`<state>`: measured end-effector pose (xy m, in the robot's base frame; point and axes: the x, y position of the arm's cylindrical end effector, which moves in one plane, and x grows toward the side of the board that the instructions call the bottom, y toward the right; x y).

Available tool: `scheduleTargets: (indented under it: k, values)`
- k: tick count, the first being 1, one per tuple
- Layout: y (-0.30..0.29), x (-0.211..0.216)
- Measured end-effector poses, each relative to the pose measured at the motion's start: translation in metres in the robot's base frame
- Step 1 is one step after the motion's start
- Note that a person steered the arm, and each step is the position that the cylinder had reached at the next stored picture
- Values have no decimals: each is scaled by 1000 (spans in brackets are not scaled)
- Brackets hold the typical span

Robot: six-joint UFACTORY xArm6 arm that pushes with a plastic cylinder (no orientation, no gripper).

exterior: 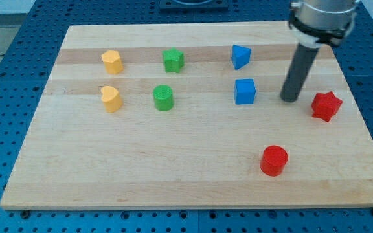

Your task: Move the blue cube diagonally right to the green circle

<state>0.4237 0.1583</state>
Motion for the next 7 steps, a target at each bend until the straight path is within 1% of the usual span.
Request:
scheduleTargets:
  k: [1,2,3,4,5,7]
  values:
    - [-51,-5]
    - [-66,-17]
    - [-57,-32]
    - [-78,-37]
    - [-95,-27]
    - [-96,-5]
